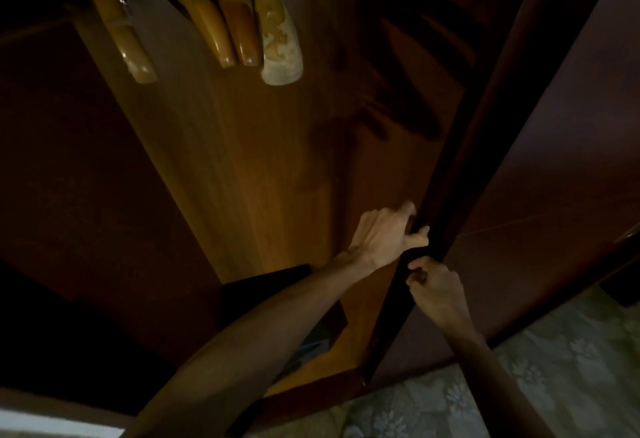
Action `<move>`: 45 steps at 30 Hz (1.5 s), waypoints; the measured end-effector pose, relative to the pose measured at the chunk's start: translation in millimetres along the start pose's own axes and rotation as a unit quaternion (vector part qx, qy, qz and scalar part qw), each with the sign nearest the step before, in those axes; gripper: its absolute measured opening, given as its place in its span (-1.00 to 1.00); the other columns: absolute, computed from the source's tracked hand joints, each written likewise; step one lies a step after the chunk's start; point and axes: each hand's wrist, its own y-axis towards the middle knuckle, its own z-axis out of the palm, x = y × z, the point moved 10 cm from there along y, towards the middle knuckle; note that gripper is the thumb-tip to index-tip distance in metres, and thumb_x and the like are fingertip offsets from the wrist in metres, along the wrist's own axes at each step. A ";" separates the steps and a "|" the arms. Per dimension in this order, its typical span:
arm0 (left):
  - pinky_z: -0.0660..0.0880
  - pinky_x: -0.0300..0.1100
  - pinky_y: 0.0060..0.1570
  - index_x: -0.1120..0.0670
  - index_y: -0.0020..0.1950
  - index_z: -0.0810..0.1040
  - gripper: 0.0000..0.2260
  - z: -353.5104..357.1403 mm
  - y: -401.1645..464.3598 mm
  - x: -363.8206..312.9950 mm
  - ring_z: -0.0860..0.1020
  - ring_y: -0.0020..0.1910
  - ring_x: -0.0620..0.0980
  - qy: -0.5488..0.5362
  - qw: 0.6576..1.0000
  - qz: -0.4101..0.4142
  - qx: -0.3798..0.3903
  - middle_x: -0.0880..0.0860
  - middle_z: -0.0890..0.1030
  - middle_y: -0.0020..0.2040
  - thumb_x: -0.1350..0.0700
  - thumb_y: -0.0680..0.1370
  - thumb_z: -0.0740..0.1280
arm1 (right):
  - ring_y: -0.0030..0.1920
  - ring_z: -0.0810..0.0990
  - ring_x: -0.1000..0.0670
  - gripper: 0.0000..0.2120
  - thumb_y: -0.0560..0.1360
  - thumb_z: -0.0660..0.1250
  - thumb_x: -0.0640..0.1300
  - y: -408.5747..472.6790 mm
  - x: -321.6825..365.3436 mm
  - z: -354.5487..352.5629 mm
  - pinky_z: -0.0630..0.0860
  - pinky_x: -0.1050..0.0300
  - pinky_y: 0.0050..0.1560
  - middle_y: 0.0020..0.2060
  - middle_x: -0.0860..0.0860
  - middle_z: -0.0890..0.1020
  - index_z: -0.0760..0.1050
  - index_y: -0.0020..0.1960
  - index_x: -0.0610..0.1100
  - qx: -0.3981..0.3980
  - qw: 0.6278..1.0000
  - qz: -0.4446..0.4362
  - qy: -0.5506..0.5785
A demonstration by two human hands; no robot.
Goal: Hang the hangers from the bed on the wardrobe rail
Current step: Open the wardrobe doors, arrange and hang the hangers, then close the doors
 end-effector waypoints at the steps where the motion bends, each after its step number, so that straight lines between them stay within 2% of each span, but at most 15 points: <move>1: 0.48 -0.12 -0.37 0.13 0.17 0.51 -0.63 -1.0 -1.5 3.0 0.57 -0.42 0.00 0.001 1.000 -0.001 0.005 -0.01 0.57 -0.39 -0.15 0.59 0.30 | -0.18 0.61 -0.01 -0.79 0.56 0.29 -0.21 -0.1 -2.0 3.3 0.52 0.13 -0.16 -0.16 0.02 0.62 0.54 0.17 -0.08 0.012 1.000 0.009 -0.026; 3: 0.46 -0.13 -0.39 0.11 0.16 0.51 -0.63 -3.5 -4.4 8.2 0.56 -0.43 -0.02 0.007 1.000 0.004 0.012 -0.01 0.59 -0.38 -0.18 0.58 0.29 | -0.15 0.63 -0.06 -0.82 0.56 0.29 -0.19 -0.5 -3.7 12.7 0.54 0.12 -0.16 -0.18 0.00 0.58 0.51 0.16 -0.12 0.044 0.996 0.025 -0.072; 5: 0.49 -0.12 -0.37 0.10 0.16 0.51 -0.62 -6.7 -8.5 14.1 0.58 -0.41 -0.03 0.003 1.000 0.004 0.017 0.01 0.62 -0.34 -0.20 0.58 0.29 | -0.04 0.66 -0.14 -0.83 0.57 0.30 -0.16 -1.1 -4.5 21.7 0.58 0.05 -0.06 -0.11 -0.05 0.61 0.51 0.14 -0.16 0.068 0.992 0.037 -0.098; 9: 0.54 -0.10 -0.34 0.08 0.15 0.51 -0.63 -13.9 -19.4 25.5 0.59 -0.40 -0.04 -0.007 1.000 -0.004 0.016 0.02 0.62 -0.32 -0.20 0.57 0.29 | 0.08 0.64 -0.20 -0.84 0.57 0.30 -0.14 -3.2 -2.7 25.0 0.43 0.10 -0.10 -0.04 -0.09 0.62 0.45 0.12 -0.15 0.066 0.990 0.025 -0.121; 12: 0.55 -0.10 -0.36 0.07 0.15 0.51 -0.64 -20.1 -28.6 32.6 0.58 -0.40 -0.05 -0.007 1.000 -0.003 0.024 0.01 0.62 -0.31 -0.20 0.58 0.28 | 0.06 0.65 -0.19 -0.84 0.56 0.31 -0.16 -1.7 2.0 21.0 0.45 0.09 -0.10 -0.03 -0.09 0.65 0.48 0.13 -0.13 0.056 0.990 -0.002 -0.127; 15: 0.55 -0.11 -0.33 0.09 0.18 0.51 -0.63 -29.9 -36.1 37.6 0.58 -0.37 -0.06 0.014 0.999 0.017 0.044 -0.02 0.61 -0.26 -0.19 0.61 0.26 | -0.02 0.67 -0.16 -0.94 0.54 0.26 -0.19 1.9 16.3 22.7 0.49 0.06 -0.12 -0.14 -0.05 0.63 0.51 -0.04 -0.09 0.058 0.988 -0.048 -0.134; 18: 0.47 -0.13 -0.31 0.11 0.15 0.57 -0.59 -29.4 -42.5 43.1 0.56 -0.35 -0.02 0.095 0.990 0.043 0.097 0.01 0.63 -0.25 -0.22 0.62 0.22 | -0.08 0.67 -0.13 -0.89 0.54 0.30 -0.18 1.9 29.0 26.2 0.42 0.11 -0.20 -0.22 -0.01 0.57 0.46 -0.17 -0.07 0.045 0.984 -0.080 -0.156; 21: 0.34 -0.17 -0.32 0.10 0.03 0.63 -0.55 -19.7 -48.3 50.6 0.54 -0.33 -0.01 0.158 0.974 0.052 0.156 0.02 0.61 -0.29 -0.26 0.61 0.19 | -0.07 0.68 -0.13 -0.91 0.54 0.32 -0.16 -0.5 38.2 29.0 0.45 0.12 -0.22 -0.18 -0.06 0.62 0.57 -0.06 -0.16 0.035 0.977 -0.107 -0.182; 25: 0.33 -0.17 -0.29 0.08 -0.04 0.65 -0.59 -17.0 -57.5 63.1 0.53 -0.28 -0.01 0.160 0.966 0.018 0.200 0.04 0.63 -0.24 -0.23 0.60 0.23 | -0.02 0.68 -0.13 -0.85 0.57 0.30 -0.13 -8.4 50.9 37.6 0.52 0.09 -0.13 -0.07 -0.09 0.67 0.60 0.03 -0.18 0.044 0.968 -0.149 -0.195; 29: 0.31 -0.17 -0.36 0.11 -0.16 0.62 -0.60 -30.5 -73.5 70.0 0.50 -0.37 -0.01 0.151 0.967 0.001 0.207 0.03 0.60 -0.32 -0.18 0.60 0.24 | -0.02 0.67 -0.12 -0.84 0.57 0.29 -0.12 -17.3 64.3 51.2 0.54 0.08 -0.09 -0.05 -0.09 0.66 0.59 0.04 -0.18 0.050 0.962 -0.176 -0.200; 34: 0.51 -0.11 -0.29 0.10 -0.11 0.63 -0.58 -51.3 -98.0 87.4 0.54 -0.34 -0.01 0.166 0.961 -0.021 0.219 0.03 0.60 -0.30 -0.21 0.59 0.20 | -0.11 0.69 -0.06 -0.89 0.55 0.34 -0.11 -35.1 87.4 72.3 0.65 0.03 -0.08 -0.14 -0.05 0.65 0.58 -0.05 -0.14 0.058 0.958 -0.208 -0.190; 40: 0.42 -0.16 -0.35 0.09 -0.16 0.60 -0.61 -81.2 -132.3 110.1 0.54 -0.35 -0.03 0.156 0.961 -0.058 0.221 0.03 0.60 -0.31 -0.19 0.59 0.22 | -0.12 0.70 -0.03 -0.86 0.57 0.35 -0.04 -62.9 119.8 100.3 0.65 0.05 -0.10 -0.15 -0.04 0.68 0.59 -0.02 -0.11 0.079 0.945 -0.243 -0.203; 45: 0.50 -0.12 -0.30 0.10 -0.18 0.58 -0.63 -104.5 -162.0 131.2 0.53 -0.35 -0.03 0.149 0.962 -0.086 0.211 0.03 0.61 -0.30 -0.17 0.58 0.24 | -0.10 0.70 -0.08 -0.81 0.54 0.36 0.02 -84.2 146.1 124.6 0.63 0.02 -0.07 -0.13 -0.05 0.67 0.59 0.01 -0.10 0.089 0.934 -0.271 -0.215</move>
